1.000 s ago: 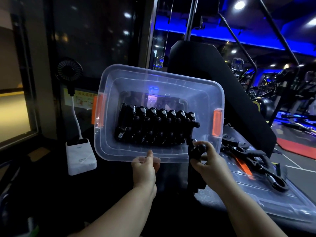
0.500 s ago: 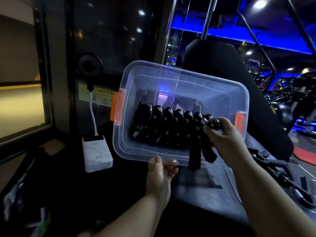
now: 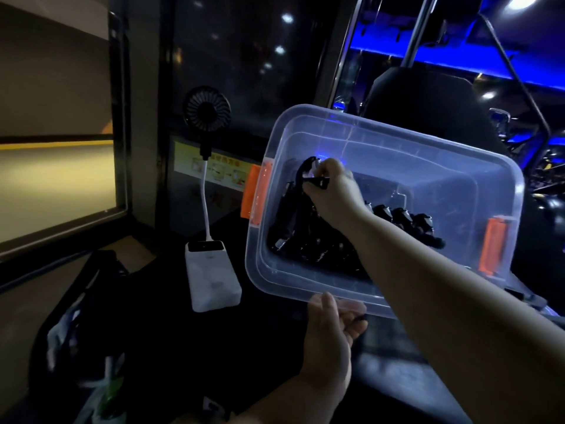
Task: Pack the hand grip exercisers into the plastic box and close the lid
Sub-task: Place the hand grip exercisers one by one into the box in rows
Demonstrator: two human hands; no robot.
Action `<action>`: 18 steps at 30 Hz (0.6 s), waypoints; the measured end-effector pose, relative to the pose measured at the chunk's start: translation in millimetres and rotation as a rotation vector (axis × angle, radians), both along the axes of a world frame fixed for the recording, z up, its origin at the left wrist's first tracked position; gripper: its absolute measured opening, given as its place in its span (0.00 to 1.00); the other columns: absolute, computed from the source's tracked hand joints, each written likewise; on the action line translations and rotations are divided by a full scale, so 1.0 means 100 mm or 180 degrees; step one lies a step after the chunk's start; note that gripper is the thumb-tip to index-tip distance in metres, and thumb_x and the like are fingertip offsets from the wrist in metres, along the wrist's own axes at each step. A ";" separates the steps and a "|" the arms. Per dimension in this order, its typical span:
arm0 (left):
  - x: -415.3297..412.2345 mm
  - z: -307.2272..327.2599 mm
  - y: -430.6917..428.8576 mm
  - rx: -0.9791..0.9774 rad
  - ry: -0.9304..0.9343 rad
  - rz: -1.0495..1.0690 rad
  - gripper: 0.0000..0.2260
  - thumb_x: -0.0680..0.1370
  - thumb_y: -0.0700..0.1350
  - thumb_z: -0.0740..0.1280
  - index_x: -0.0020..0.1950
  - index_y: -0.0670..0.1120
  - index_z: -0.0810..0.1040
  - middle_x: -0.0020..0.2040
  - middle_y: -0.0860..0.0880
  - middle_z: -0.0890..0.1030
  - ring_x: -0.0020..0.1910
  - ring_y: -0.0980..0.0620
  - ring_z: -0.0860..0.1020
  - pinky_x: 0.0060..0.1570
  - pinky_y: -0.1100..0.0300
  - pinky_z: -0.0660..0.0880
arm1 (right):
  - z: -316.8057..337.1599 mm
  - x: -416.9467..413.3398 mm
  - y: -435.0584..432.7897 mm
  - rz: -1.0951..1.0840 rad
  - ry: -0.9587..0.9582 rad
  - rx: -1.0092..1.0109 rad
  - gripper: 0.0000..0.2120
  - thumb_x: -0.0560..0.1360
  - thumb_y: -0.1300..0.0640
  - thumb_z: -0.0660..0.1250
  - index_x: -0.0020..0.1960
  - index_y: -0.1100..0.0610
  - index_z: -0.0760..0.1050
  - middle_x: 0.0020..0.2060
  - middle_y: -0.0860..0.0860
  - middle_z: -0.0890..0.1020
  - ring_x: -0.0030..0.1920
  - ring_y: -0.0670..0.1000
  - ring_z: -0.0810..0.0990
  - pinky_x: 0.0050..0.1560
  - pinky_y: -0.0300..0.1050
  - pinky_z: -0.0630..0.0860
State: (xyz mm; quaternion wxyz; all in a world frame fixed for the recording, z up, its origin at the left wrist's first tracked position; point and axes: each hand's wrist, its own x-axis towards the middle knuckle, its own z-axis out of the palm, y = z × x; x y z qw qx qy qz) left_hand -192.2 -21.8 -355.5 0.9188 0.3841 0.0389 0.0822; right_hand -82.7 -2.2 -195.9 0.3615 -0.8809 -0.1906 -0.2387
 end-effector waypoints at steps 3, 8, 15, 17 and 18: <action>0.01 -0.03 0.01 -0.0015 -0.0009 -0.0052 0.20 0.83 0.51 0.51 0.54 0.34 0.69 0.39 0.43 0.82 0.38 0.52 0.81 0.39 0.63 0.77 | -0.06 0.15 0.19 0.0036 0.0104 -0.0112 0.12 0.74 0.55 0.66 0.57 0.47 0.73 0.53 0.50 0.76 0.47 0.50 0.73 0.43 0.35 0.61; 0.00 0.00 0.02 -0.0222 0.0092 -0.0007 0.29 0.72 0.59 0.58 0.56 0.34 0.68 0.43 0.39 0.80 0.38 0.49 0.80 0.40 0.60 0.78 | -0.17 0.31 0.34 0.0109 0.0052 -0.0550 0.20 0.76 0.57 0.65 0.67 0.51 0.70 0.60 0.54 0.78 0.60 0.57 0.75 0.55 0.42 0.69; 0.06 -0.06 -0.01 -0.0368 0.0130 -0.0045 0.25 0.73 0.56 0.58 0.56 0.35 0.68 0.42 0.36 0.79 0.35 0.48 0.80 0.37 0.59 0.78 | -0.16 0.47 0.39 -0.0405 -0.0575 -0.1458 0.20 0.75 0.46 0.65 0.65 0.50 0.68 0.54 0.54 0.81 0.61 0.58 0.71 0.59 0.53 0.61; 0.08 -0.06 -0.01 -0.0416 0.0205 -0.0067 0.21 0.78 0.53 0.57 0.55 0.34 0.68 0.39 0.37 0.78 0.33 0.49 0.80 0.35 0.60 0.77 | -0.14 0.53 0.35 -0.0440 -0.0495 -0.1581 0.22 0.75 0.43 0.64 0.65 0.51 0.68 0.54 0.54 0.81 0.62 0.57 0.72 0.60 0.55 0.60; 0.09 -0.07 -0.01 -0.0405 0.0228 -0.0082 0.19 0.79 0.51 0.56 0.54 0.34 0.69 0.38 0.38 0.78 0.32 0.50 0.80 0.34 0.60 0.77 | -0.14 0.56 0.34 -0.0434 -0.0446 -0.1632 0.22 0.75 0.42 0.64 0.64 0.51 0.68 0.55 0.54 0.80 0.62 0.56 0.73 0.60 0.55 0.60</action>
